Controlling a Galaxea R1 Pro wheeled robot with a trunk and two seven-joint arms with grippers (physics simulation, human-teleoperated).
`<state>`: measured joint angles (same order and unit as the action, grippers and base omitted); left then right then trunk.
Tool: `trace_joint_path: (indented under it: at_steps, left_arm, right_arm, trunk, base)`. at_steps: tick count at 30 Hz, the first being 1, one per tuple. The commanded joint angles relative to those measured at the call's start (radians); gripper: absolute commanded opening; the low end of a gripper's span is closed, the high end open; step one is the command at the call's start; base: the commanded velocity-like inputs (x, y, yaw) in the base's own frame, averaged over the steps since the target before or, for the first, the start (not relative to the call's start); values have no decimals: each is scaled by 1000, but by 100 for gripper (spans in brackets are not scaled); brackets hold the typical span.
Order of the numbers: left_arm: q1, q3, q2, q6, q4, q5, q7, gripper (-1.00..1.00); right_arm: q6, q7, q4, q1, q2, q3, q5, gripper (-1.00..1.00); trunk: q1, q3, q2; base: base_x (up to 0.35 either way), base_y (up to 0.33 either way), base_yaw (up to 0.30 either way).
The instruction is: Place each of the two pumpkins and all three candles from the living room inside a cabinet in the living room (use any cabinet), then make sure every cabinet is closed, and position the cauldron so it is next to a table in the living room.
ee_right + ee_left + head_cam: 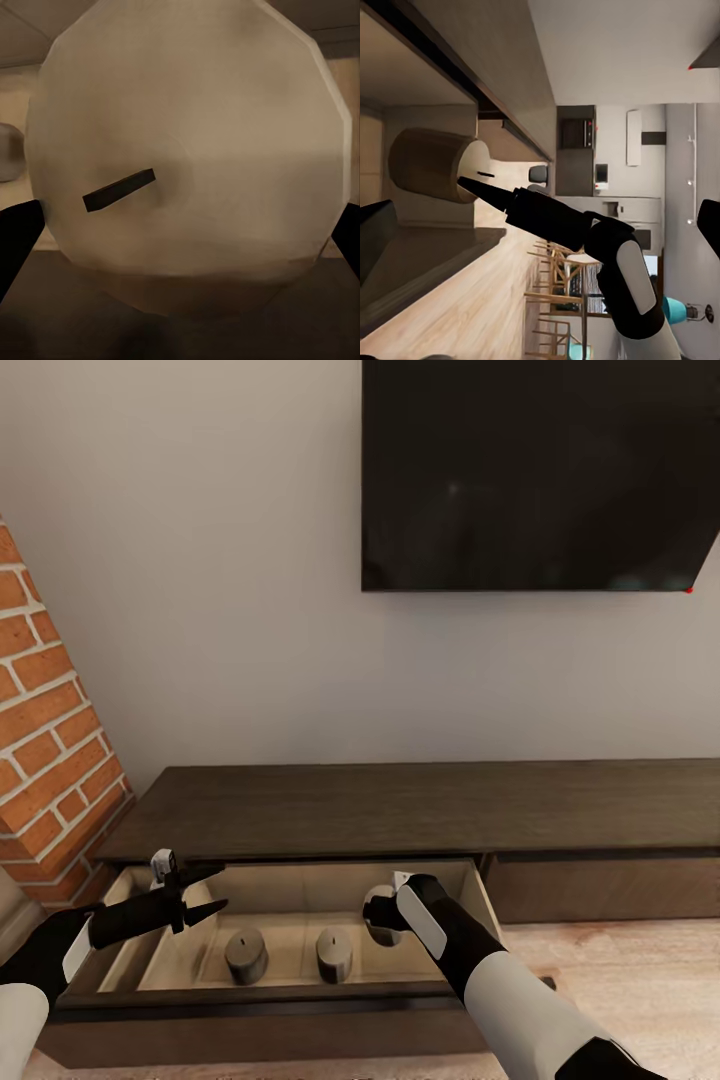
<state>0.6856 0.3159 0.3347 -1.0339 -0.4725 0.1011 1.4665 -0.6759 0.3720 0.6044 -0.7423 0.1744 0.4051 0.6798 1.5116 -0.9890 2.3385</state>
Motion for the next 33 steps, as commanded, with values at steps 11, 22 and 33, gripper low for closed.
trace_joint_path:
  at_steps: [11, 22, 33]
  left_arm:
    - [0, 0, 0, 0, 0, 0, 0, 100]
    - [0, 0, 0, 0, 0, 1, 1, 100]
    - [0, 1, 1, -3, 0, 2, 4, 100]
  right_arm:
    - [63, -1, -3, 0, 0, 0, 1, -100]
    - [33, 7, -3, -1, 0, -2, 9, 100]
    - [24, 4, -3, -2, 0, -6, 12, 100]
  trunk:
    - [42, -34, 77]
    - [65, -53, 119]
    - [42, -34, 77]
  base:
    - [0, 0, -1]
    - [0, 0, 0]
    - [0, 0, 0]
